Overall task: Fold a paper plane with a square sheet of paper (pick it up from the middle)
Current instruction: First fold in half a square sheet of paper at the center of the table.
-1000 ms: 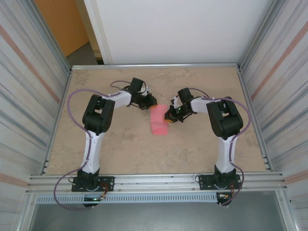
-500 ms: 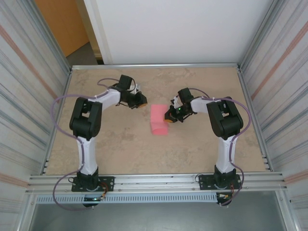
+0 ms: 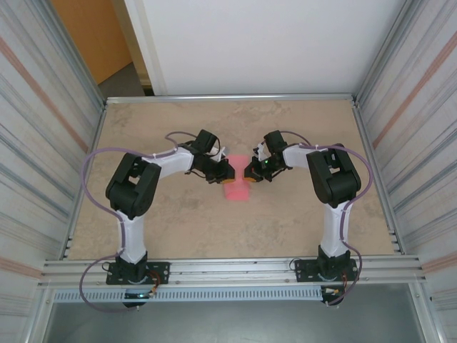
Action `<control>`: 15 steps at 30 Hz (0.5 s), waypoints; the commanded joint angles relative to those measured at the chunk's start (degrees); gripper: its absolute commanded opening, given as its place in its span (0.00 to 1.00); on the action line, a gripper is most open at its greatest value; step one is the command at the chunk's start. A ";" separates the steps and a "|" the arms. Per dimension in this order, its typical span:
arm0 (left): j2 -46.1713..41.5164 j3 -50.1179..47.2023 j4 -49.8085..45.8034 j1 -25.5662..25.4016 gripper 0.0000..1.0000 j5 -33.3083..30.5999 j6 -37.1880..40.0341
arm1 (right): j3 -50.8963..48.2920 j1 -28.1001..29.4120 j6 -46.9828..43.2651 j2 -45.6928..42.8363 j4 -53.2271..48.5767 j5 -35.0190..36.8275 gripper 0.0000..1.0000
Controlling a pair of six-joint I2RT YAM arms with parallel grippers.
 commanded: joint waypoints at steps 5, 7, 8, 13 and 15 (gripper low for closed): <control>2.28 -2.25 -2.74 1.45 0.14 0.57 2.04 | -6.45 -0.26 -0.30 8.62 -11.50 18.94 0.01; 2.29 -3.36 -2.68 2.01 0.14 0.81 2.34 | -6.31 -0.33 -0.28 8.69 -11.54 18.95 0.01; 2.15 -4.00 -2.76 2.20 0.14 0.71 2.54 | -6.36 -0.33 -0.26 8.71 -11.56 19.00 0.01; 1.21 -8.13 -3.64 3.83 0.14 0.00 3.59 | -6.37 -0.36 -0.18 8.78 -11.72 19.02 0.01; 0.13 -10.22 -3.89 5.09 0.14 -0.17 3.46 | -6.28 -0.45 -0.19 8.82 -11.65 19.04 0.01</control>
